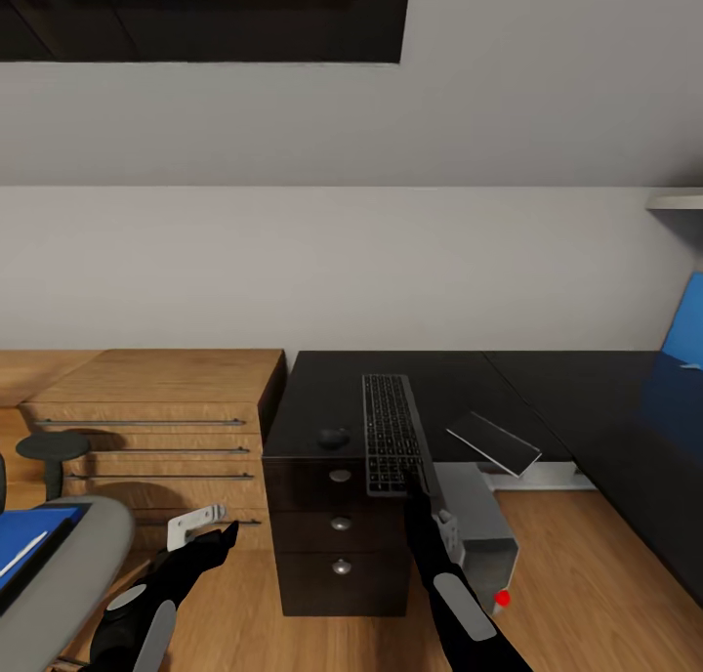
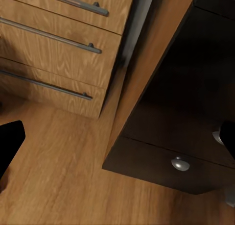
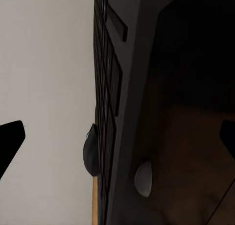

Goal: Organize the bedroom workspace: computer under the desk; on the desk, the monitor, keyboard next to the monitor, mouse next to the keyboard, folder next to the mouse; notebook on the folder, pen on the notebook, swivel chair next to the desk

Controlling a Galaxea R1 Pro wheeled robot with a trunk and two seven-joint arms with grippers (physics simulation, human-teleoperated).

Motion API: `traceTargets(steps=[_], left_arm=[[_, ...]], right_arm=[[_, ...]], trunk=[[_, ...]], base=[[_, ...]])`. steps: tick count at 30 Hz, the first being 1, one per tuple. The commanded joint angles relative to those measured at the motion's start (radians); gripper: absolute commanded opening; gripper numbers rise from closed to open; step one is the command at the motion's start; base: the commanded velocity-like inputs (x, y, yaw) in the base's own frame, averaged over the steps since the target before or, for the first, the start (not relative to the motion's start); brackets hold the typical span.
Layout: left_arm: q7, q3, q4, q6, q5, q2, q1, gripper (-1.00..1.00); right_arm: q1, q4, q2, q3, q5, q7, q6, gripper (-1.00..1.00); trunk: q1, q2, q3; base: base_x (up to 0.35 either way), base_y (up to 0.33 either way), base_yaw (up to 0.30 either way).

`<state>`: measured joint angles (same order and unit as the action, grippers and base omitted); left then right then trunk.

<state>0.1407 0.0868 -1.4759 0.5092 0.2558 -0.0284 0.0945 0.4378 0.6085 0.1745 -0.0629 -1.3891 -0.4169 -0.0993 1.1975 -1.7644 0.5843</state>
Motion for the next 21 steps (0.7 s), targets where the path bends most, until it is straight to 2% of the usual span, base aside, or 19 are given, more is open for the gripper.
traceTargets(steps=[1,9,21], left_arm=[[0.007,0.001,-0.001,0.005,0.011,0.000,0.001,1.00],[0.007,0.001,-0.001,0.005,0.011,-0.001,0.001,1.00],[0.007,0.001,-0.001,0.005,0.010,0.000,0.001,1.00]], right_arm=[[0.001,-0.001,0.000,-0.003,-0.008,-0.004,-0.005,1.00],[0.001,-0.001,0.000,-0.002,-0.008,-0.004,-0.005,1.00],[0.000,-0.002,-0.001,0.004,-0.008,0.003,-0.004,1.00]], trunk=[[0.000,-0.001,0.001],[0.000,-0.001,0.001],[0.000,-0.001,0.001]], base=[[0.008,0.007,0.000],[0.100,0.030,0.000],[0.006,0.002,0.000]])
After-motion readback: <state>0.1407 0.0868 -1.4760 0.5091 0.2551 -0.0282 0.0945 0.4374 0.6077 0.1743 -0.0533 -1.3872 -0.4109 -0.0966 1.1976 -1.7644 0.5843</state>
